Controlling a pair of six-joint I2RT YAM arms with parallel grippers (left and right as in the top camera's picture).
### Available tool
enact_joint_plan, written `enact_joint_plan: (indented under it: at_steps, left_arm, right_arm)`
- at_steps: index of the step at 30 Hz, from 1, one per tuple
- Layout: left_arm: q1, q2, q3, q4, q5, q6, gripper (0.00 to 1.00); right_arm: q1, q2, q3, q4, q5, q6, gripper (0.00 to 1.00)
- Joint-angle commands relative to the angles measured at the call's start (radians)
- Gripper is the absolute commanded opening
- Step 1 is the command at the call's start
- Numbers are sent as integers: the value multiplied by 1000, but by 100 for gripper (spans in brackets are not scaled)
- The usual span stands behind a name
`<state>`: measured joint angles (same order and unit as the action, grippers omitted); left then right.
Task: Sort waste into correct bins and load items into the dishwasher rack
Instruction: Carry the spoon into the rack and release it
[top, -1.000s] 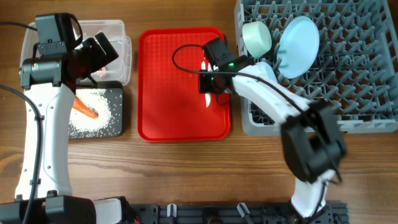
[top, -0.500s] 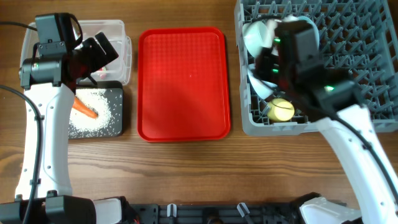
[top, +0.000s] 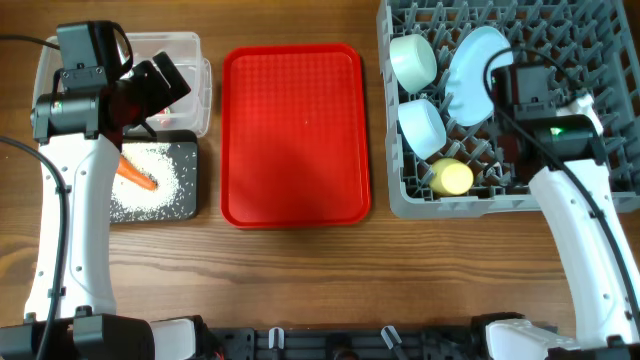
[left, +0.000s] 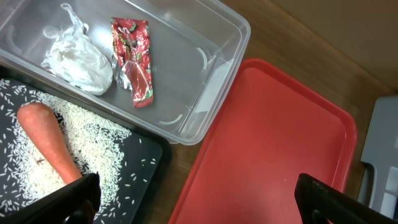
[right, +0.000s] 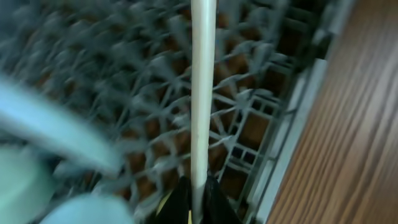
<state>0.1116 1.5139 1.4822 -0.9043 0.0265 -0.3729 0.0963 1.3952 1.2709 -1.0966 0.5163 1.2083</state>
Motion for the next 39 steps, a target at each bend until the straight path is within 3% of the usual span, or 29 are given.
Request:
enact_joint_plan:
  at_steps: [1, 17, 19, 28, 29, 30, 34, 39]
  left_arm:
    - [5, 7, 5, 2, -10, -2, 100]
    - [5, 7, 5, 2, -10, -2, 100]
    - [5, 7, 5, 2, -10, -2, 100]
    - [5, 7, 5, 2, -10, -2, 100]
    - [5, 7, 5, 2, -10, -2, 100]
    - [5, 7, 5, 2, -10, -2, 100]
    - [5, 7, 5, 2, -10, -2, 100]
    - [5, 7, 5, 2, -10, -2, 100]
  right_arm:
    - [-61, 17, -73, 36, 60, 134, 4]
    - [-103, 24, -175, 210, 6, 63, 6]
    - [-103, 24, -175, 209, 2, 63, 13]
    - [-103, 38, -185, 199, -5, 63, 18]
    - [-103, 45, -185, 199, -9, 63, 23]
    - [-103, 51, -185, 200, -9, 63, 34]
    - [-103, 49, -184, 219, -16, -1, 100]
    - [-102, 2, -139, 227, -52, -207, 100]
